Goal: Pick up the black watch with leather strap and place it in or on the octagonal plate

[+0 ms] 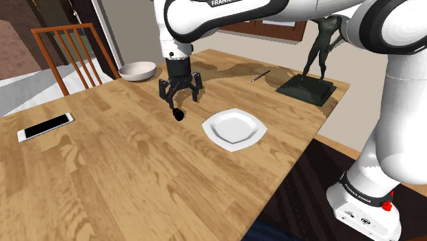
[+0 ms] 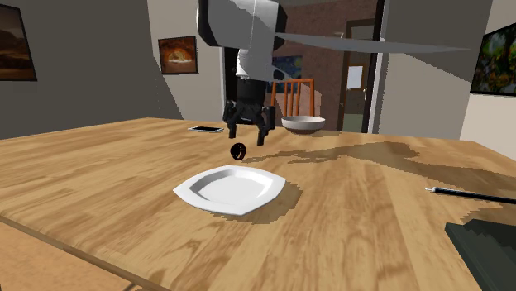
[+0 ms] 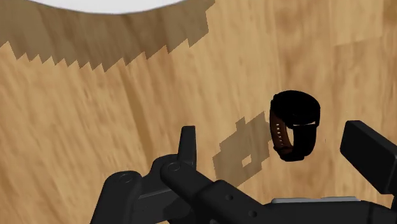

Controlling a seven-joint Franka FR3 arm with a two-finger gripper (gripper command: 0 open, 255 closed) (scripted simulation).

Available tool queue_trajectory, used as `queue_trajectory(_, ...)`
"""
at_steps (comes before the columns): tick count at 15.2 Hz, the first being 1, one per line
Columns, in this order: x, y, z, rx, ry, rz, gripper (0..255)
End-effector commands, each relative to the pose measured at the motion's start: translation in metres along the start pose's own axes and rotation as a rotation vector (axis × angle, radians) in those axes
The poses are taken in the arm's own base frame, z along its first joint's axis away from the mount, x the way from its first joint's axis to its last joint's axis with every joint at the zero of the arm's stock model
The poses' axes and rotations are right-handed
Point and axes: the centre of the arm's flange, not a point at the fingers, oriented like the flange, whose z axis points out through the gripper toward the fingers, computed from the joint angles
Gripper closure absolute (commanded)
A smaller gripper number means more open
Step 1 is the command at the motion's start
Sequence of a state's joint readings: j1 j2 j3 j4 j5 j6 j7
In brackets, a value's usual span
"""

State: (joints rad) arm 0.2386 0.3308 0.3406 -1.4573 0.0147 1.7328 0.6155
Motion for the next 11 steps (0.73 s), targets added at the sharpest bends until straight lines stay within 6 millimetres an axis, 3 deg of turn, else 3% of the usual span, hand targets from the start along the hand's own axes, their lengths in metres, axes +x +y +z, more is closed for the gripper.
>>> queue_trajectory(1, 0.014, -0.021, 0.003, 0.014, -0.004, -0.001, 0)
queue_trajectory(9, 0.014, -0.022, 0.043, 0.014, -0.004, -0.001, 0)
queue_trajectory(11, 0.014, -0.022, 0.043, 0.014, -0.004, -0.001, 0)
